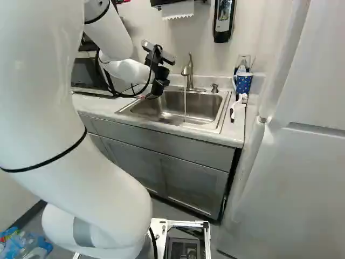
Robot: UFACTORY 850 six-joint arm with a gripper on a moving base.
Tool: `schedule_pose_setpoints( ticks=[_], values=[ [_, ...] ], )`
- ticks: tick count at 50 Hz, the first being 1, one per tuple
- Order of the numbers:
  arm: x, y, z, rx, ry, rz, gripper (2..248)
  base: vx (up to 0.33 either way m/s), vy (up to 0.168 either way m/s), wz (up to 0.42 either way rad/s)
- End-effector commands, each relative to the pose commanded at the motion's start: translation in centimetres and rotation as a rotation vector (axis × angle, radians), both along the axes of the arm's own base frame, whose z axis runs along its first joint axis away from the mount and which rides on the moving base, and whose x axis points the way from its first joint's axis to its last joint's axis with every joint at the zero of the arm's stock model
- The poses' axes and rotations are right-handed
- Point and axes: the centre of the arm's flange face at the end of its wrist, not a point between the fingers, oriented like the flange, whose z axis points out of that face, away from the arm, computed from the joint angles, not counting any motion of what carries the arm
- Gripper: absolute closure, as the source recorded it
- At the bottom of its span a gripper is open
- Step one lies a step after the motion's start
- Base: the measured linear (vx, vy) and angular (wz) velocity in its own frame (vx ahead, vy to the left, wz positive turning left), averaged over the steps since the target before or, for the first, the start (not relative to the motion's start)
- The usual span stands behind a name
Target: Rinse the cup and place it in the tray
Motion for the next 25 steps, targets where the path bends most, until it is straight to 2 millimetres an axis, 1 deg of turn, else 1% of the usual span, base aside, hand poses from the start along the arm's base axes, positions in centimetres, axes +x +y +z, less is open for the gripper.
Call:
schedule_pose_setpoints(
  ticks=[25],
  values=[
    [0.00, 0.00, 0.00, 0.247, -0.022, -0.081, 124, 0.000, 0.000, 0.000]
  ],
)
